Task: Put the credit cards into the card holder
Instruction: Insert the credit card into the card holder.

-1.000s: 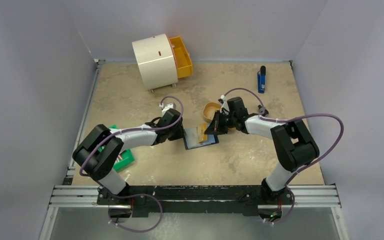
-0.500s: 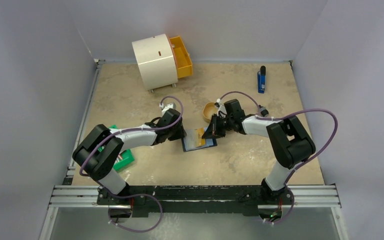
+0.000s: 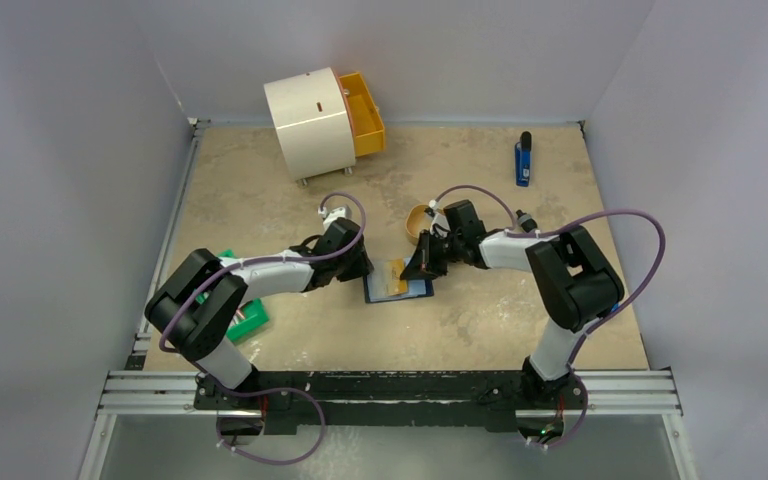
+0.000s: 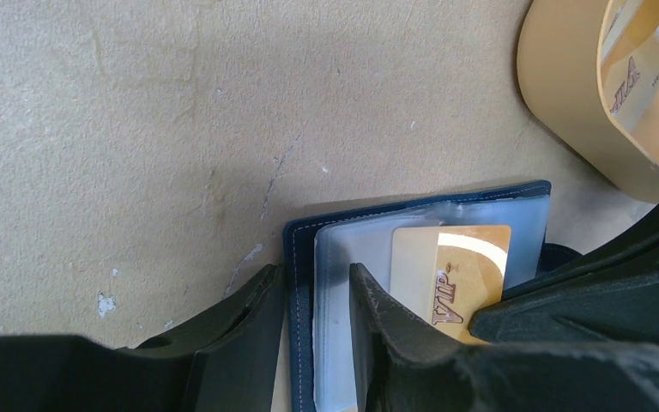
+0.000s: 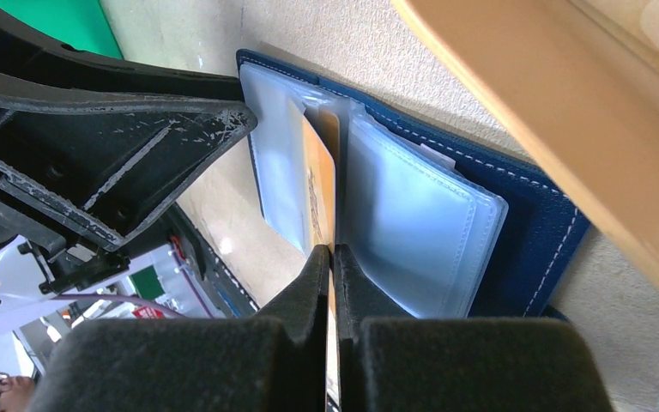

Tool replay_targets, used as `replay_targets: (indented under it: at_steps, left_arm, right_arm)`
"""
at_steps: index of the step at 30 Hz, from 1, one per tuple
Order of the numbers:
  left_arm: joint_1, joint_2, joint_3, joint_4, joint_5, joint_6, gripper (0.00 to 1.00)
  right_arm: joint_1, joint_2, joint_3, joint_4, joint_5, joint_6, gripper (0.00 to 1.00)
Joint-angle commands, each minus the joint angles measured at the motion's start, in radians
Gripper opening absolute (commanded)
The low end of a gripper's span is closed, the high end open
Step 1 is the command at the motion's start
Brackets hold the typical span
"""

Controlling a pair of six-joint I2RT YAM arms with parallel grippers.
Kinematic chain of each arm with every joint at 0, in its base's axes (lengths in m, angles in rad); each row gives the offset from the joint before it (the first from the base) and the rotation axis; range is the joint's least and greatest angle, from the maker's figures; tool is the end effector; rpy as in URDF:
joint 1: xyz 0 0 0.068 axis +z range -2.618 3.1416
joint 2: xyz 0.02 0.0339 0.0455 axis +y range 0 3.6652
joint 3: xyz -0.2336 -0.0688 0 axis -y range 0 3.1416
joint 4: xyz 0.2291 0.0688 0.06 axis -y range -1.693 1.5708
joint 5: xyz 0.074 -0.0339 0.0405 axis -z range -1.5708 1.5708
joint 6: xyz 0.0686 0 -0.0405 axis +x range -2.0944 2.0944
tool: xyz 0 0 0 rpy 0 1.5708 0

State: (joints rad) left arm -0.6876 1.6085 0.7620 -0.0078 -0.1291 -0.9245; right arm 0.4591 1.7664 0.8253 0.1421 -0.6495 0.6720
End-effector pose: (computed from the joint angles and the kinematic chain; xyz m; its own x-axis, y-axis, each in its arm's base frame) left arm 0.2520 -0.1955 0.1080 -0.8013 -0.3664 -0.4730 -0.1255 0.8759 -0.4658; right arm 0.2851 0.1872 0.1006 -0.9579 0.0796 -0.2760 -0.1721 0.6101 0.7734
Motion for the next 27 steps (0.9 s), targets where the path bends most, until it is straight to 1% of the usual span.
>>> replay_targets:
  at_steps: [1, 3, 7, 14, 23, 24, 27]
  left_arm:
    - [-0.002, 0.019, -0.013, -0.008, 0.025, -0.013, 0.33]
    - [-0.002, 0.018, -0.017, 0.029, 0.03, -0.018, 0.33]
    - [-0.001, 0.012, -0.029, 0.044, 0.039, -0.03, 0.33]
    - [-0.001, 0.01, -0.047, 0.073, 0.052, -0.049, 0.32]
    - [-0.001, -0.016, -0.069, 0.08, 0.046, -0.063, 0.31]
    - [-0.002, -0.023, -0.07, 0.074, 0.041, -0.063, 0.31]
    - [-0.002, -0.045, -0.077, 0.061, 0.026, -0.058, 0.31]
  right_arm:
    - [0.01, 0.018, 0.025, -0.012, -0.002, -0.011, 0.0]
    - [0.019, 0.026, 0.028, 0.008, 0.0, 0.008, 0.0]
    - [0.038, 0.03, 0.041, 0.013, 0.022, 0.047, 0.0]
    - [0.051, 0.009, 0.015, 0.067, 0.053, 0.133, 0.0]
    - [0.075, 0.014, 0.033, 0.031, 0.067, 0.135, 0.0]
    - [0.076, 0.007, 0.033, 0.022, 0.07, 0.132, 0.04]
    - [0.075, -0.015, 0.031, -0.011, 0.076, 0.128, 0.23]
